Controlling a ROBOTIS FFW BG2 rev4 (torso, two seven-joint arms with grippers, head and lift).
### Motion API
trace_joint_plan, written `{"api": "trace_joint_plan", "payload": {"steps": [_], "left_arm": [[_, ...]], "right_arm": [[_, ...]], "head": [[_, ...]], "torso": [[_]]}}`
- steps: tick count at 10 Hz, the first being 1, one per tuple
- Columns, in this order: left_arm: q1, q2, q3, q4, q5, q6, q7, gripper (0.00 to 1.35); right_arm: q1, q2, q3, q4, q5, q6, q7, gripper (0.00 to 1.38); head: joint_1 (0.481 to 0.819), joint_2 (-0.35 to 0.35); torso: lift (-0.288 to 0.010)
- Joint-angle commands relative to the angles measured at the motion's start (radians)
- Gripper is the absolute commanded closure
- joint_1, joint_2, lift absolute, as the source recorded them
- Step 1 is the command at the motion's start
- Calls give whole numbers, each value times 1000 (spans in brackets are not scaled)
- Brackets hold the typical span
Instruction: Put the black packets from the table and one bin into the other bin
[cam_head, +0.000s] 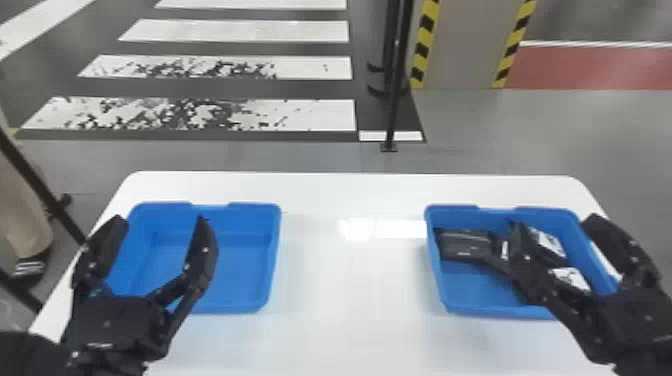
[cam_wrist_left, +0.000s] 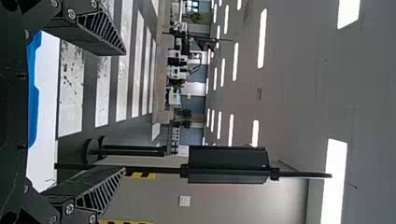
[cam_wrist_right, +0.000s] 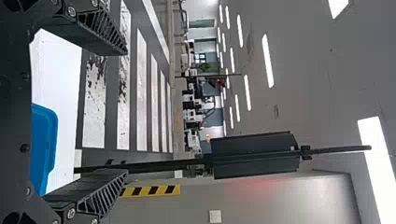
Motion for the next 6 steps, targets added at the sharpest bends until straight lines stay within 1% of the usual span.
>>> {"api": "trace_joint_plan", "payload": {"steps": [1, 6], "left_arm": [[-1, 0, -2, 0, 0, 0, 0, 163], [-10, 0, -6, 0, 2, 0, 0, 163]], "right_arm": [[2, 0, 1, -1, -4, 0, -1, 128], [2, -3, 13, -8, -10, 0, -7, 127]], "head": [[695, -3], [695, 1]], "torso": [[-110], [-110]]}}
